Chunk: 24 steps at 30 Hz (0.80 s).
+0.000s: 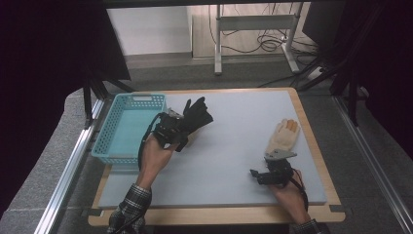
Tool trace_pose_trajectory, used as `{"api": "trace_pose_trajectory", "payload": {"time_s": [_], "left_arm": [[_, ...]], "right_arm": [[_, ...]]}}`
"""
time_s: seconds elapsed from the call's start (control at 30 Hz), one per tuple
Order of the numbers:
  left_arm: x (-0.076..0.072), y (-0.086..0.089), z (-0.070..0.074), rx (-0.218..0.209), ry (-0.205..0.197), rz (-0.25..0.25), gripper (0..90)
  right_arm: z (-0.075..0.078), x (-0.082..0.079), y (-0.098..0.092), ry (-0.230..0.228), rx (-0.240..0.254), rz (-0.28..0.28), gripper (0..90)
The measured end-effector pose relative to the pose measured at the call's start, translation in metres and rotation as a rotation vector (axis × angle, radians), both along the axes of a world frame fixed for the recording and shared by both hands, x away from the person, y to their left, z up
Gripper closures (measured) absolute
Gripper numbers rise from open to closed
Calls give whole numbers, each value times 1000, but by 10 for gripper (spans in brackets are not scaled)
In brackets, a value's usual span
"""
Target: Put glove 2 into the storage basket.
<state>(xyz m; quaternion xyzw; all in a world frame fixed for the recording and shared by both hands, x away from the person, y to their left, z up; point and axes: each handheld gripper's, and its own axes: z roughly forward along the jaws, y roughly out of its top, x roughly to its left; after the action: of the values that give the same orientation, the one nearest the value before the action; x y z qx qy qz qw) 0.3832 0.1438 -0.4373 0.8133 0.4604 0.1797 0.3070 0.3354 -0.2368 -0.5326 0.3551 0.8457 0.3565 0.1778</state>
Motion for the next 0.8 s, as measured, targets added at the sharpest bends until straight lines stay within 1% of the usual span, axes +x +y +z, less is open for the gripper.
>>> {"api": "trace_pose_trajectory", "payload": {"time_s": [0.03, 0.1, 0.23, 0.37, 0.4, 0.43, 0.47, 0.5, 0.67, 0.8], "left_arm": [[1, 6, 2, 1, -4, 19, 657], [2, 13, 3, 3, -8, 38, 657], [5, 35, 5, -1, -15, 100, 656], [7, 60, 5, -5, -12, 160, 655], [7, 68, 4, -12, -12, 179, 655], [7, 73, 4, -12, -11, 189, 655], [7, 83, 4, -14, -12, 212, 654], [7, 88, 4, -14, -10, 221, 654], [10, 114, 2, -1, 8, 284, 652], [15, 134, -3, 9, 42, 336, 649]], "right_arm": [[0, 0, 0, 0, 0, 0, 203], [0, 0, 0, 0, 0, 0, 203], [0, 0, 0, 0, 0, 0, 203], [0, 0, 0, -1, 0, 0, 203], [0, 0, 0, -1, 1, 0, 204], [0, 0, 0, 0, 1, 0, 203], [0, 0, 0, 0, 1, 0, 203], [0, 0, 0, -1, 1, 0, 203], [0, 0, 0, 0, 1, -1, 203], [0, 0, 0, 0, 1, -1, 203]]}}
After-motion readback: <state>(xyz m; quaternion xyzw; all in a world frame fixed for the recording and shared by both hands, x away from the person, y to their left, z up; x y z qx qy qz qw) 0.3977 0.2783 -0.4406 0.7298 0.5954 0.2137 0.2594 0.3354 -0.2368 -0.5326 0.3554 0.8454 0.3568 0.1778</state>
